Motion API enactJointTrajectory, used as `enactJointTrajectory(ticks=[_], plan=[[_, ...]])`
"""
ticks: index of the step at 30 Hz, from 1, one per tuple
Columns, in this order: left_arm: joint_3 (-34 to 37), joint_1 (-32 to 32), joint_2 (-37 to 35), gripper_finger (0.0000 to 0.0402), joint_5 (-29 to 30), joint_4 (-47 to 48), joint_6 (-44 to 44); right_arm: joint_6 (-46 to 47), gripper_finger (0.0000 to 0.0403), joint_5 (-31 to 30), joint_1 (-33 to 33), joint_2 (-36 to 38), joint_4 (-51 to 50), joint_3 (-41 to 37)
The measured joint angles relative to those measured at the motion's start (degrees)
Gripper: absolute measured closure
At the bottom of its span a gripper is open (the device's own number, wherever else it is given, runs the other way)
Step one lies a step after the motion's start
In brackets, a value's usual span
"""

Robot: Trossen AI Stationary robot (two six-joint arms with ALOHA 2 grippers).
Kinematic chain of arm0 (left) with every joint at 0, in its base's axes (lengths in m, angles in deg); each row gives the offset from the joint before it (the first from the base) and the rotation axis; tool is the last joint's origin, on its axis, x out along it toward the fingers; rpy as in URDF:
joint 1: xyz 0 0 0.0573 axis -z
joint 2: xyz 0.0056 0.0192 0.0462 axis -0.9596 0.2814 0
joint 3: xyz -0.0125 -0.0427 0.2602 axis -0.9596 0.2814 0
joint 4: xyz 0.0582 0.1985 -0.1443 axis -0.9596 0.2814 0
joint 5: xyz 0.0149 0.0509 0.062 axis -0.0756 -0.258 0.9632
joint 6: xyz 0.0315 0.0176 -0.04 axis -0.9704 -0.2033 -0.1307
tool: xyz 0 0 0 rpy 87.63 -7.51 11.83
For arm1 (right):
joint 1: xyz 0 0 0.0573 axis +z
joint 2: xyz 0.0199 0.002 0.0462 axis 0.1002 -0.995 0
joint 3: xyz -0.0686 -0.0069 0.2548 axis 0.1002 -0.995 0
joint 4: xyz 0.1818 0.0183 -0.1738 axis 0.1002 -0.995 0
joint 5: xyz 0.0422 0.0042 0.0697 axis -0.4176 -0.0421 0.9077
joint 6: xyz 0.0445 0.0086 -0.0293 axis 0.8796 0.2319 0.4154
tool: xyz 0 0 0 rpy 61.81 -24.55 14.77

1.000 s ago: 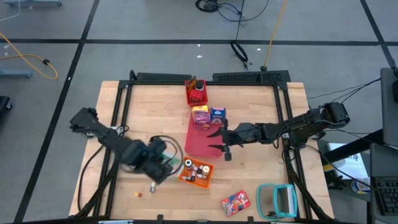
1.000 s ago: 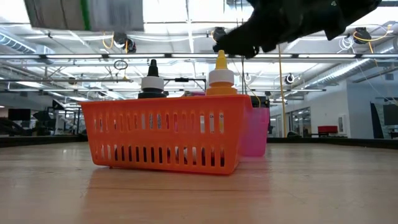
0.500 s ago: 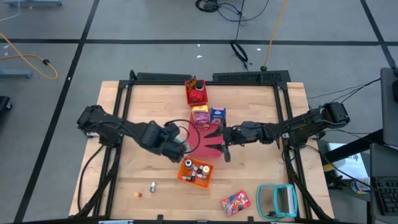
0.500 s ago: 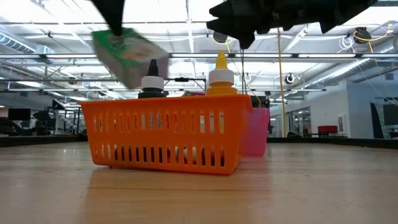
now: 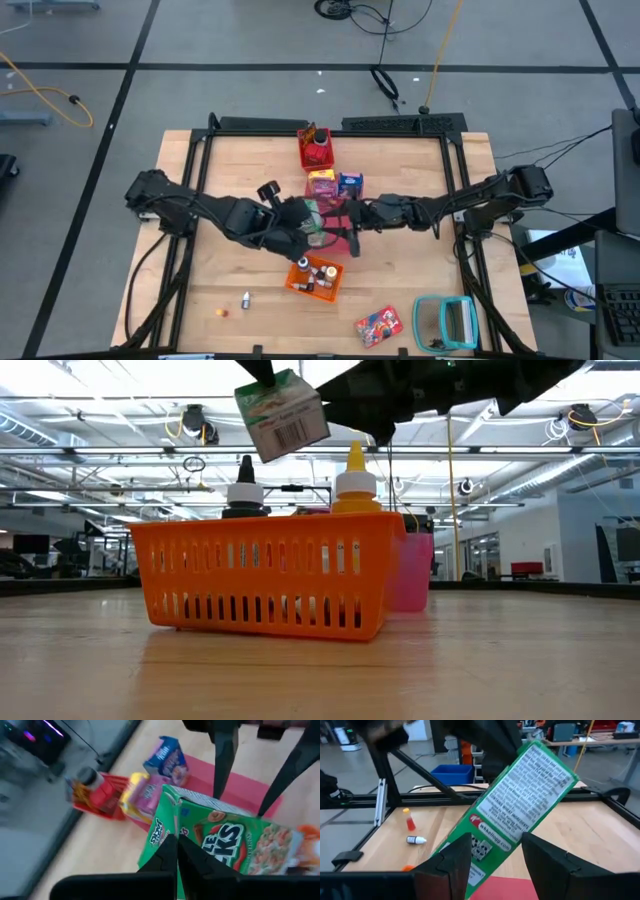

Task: Pick & Place Kitchen Items
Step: Put the green cereal box into the pink bin

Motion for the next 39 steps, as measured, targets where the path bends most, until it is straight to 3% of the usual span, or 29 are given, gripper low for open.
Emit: enactJointTrajectory(ticks=[13,18,23,28,39], plan=[[0.14,2.13,3.65,0.0401,8.1,-3.98,-7.19,4.79,0.0234,0.18,-2.47,0.03,-1.77,-0.02],[0.07,2.97,4.13,0.0401,9.57,-6.68,-9.77,6.72,0.0234,4.61,-3.37,0.03,-1.13,-0.11],[0.06,3.27,4.08,0.0401,9.61,-7.79,-10.2,7.92,0.0234,4.97,-3.5,0.05,-1.37,-0.11],[0.07,3.27,4.06,0.0401,9.52,-8.06,-10.29,7.82,0.0232,10.3,-3.81,0.05,-1.12,-0.11],[0.07,3.27,4.08,0.0401,9.59,-9.47,-11.02,7.92,0.0155,10.38,-5.25,0.05,-0.92,-0.04]])
